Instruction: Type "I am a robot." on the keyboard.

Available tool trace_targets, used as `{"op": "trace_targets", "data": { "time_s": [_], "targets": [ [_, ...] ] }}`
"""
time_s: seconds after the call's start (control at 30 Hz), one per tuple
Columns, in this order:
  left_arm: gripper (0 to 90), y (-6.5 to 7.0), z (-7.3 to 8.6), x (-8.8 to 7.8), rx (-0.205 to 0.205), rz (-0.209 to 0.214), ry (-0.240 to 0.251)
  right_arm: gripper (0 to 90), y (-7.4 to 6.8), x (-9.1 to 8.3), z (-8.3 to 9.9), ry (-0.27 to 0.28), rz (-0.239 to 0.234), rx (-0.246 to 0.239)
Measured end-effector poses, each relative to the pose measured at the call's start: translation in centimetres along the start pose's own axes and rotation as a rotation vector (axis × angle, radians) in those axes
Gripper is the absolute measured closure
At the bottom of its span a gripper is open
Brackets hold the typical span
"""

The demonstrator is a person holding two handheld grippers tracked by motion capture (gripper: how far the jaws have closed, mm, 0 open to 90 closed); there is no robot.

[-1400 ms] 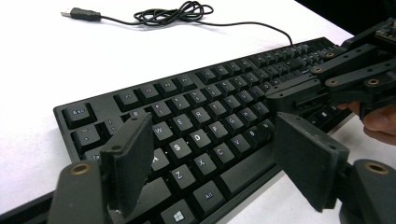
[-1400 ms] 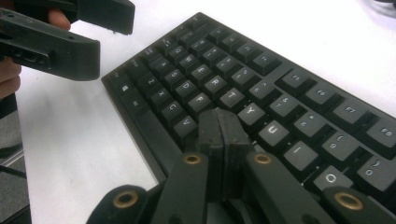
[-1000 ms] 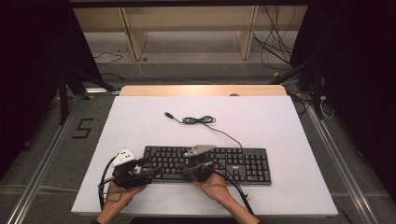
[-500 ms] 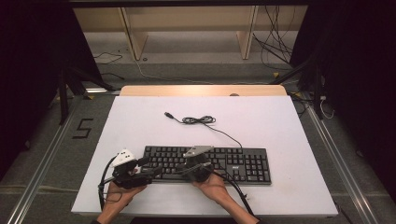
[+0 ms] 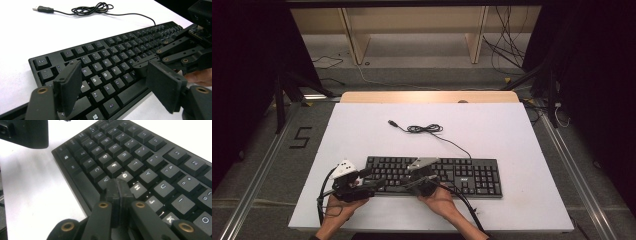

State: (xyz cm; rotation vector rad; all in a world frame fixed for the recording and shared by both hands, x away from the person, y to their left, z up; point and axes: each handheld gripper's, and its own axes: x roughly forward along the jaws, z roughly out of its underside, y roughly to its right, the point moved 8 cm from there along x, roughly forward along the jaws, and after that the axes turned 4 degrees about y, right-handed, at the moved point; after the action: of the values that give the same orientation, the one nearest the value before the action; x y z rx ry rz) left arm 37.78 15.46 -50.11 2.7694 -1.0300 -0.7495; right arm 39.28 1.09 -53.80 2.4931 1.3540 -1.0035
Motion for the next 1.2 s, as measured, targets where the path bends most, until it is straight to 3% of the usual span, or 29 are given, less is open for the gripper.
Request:
{"op": "trace_targets", "data": {
  "time_s": [0.13, 0.3, 0.57, 0.8, 1.2],
  "targets": [
    [28.5, 0.0, 0.0, 0.0, 0.001, 0.001, -0.002, 90.0, 0.0, -0.1, -0.1, 0.003, -0.005, 0.004],
    [28.5, -0.1, 0.1, 0.1, 0.000, 0.001, 0.000, 83.5, 0.0, -0.6, -0.6, 0.040, -0.024, 0.019],
    [28.5, 0.0, 0.0, 0.0, 0.000, 0.003, 0.005, 64.4, 1.0, -1.9, -1.7, 0.094, -0.017, 0.056],
    [28.5, 0.0, 0.0, 0.0, 0.003, 0.005, 0.008, 47.3, 1.9, -2.4, -2.0, 0.100, 0.006, 0.081],
    [28.4, 0.1, 0.0, 0.0, 0.005, 0.007, 0.010, 42.4, 3.0, -3.3, -2.3, 0.107, 0.034, 0.092]
  ]
}}
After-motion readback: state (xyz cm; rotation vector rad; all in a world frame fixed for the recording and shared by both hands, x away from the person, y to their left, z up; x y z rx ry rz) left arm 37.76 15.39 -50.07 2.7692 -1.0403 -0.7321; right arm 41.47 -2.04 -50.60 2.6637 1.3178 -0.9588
